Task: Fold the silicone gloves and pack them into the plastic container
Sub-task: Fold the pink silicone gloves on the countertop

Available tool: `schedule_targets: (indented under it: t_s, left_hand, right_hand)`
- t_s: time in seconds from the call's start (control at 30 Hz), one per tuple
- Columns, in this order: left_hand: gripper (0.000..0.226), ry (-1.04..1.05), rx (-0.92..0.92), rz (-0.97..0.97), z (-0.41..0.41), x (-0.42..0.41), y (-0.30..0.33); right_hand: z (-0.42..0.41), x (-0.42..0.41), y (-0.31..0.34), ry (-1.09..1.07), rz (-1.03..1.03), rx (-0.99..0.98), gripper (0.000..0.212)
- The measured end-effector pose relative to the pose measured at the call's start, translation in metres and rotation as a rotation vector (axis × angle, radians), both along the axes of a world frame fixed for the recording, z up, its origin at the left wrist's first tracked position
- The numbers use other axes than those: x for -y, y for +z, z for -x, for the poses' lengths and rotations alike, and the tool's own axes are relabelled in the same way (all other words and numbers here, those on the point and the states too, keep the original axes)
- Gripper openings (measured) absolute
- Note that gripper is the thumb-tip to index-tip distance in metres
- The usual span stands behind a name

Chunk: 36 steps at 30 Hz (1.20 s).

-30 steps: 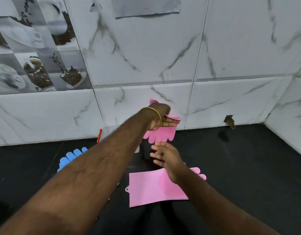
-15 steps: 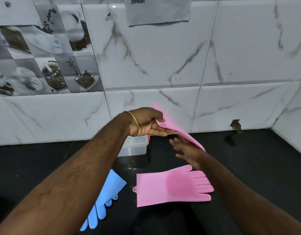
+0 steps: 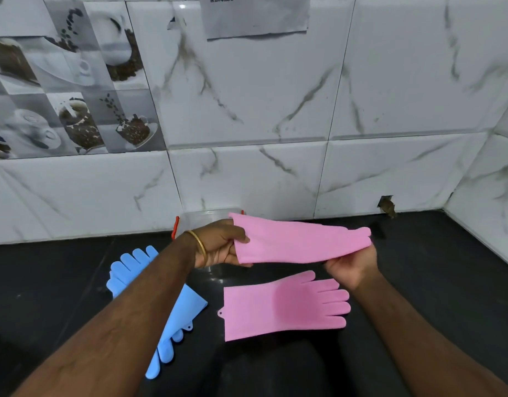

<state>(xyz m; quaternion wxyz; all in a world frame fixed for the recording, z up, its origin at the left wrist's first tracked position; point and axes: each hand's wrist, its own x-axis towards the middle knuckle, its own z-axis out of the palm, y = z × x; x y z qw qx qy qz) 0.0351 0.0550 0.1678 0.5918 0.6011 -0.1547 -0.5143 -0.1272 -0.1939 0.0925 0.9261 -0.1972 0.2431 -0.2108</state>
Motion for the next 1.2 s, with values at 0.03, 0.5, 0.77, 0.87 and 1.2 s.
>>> schedule_targets:
  t_s: [0.03, 0.5, 0.77, 0.87, 1.2]
  left_hand:
    - [0.042, 0.029, -0.008, -0.006, 0.001, -0.002, -0.006]
    - [0.049, 0.285, -0.008, -0.183, 0.045, -0.031, -0.109]
    - [0.059, 0.377, 0.193, -0.367, 0.049, -0.026, -0.178]
    - [0.063, 0.347, 0.275, -0.445, 0.046, -0.027, -0.196]
    - [0.052, 0.383, 0.304, -0.537, 0.044, -0.031, -0.204]
  right_hand:
    - [0.003, 0.003, -0.002, -0.001, -0.008, 0.004, 0.068]
    - [0.036, -0.018, -0.058, 0.134, 0.141, -0.301, 0.042]
    - [0.047, -0.028, -0.079, 0.088, 0.098, -0.379, 0.036]
    - [0.051, -0.029, -0.083, 0.084, 0.092, -0.391, 0.035]
    - [0.058, -0.020, -0.089, 0.205, 0.302, -0.537, 0.024]
